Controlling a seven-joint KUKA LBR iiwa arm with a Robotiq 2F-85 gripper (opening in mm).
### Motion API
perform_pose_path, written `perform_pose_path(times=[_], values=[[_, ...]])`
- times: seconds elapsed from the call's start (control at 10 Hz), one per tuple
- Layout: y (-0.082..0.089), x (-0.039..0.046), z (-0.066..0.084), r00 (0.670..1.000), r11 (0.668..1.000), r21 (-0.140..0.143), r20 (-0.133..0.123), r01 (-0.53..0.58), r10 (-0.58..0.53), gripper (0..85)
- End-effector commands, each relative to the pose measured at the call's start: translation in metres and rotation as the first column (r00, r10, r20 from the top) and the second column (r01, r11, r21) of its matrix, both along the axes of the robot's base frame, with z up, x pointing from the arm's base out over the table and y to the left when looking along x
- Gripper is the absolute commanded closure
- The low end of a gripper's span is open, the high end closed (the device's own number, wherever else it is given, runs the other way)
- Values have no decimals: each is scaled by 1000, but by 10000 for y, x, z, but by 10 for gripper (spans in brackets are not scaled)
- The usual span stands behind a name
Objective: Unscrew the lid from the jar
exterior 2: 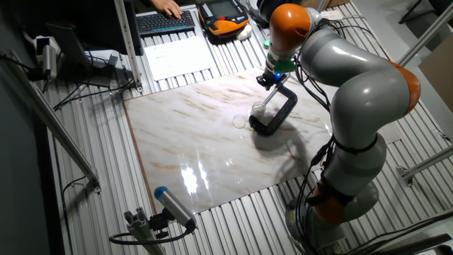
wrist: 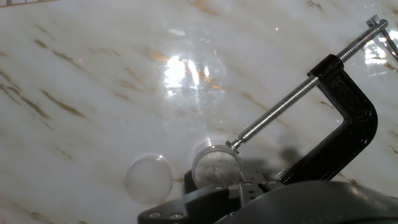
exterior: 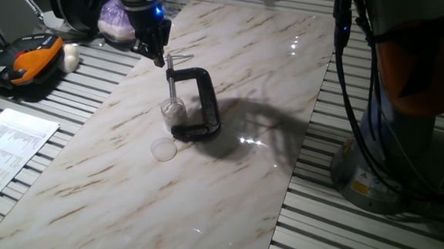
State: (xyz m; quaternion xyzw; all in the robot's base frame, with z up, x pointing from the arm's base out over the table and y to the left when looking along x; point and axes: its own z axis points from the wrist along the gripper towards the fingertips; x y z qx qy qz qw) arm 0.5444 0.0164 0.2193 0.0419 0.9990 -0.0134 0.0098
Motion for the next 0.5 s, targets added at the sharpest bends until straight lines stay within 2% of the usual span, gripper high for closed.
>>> perform_pose_path(times=[0.0,0.4], values=[[1,0,1,1000,1000,-2,0,0,0,850],[-2,9,-6,1000,1000,-2,2,0,0,850]])
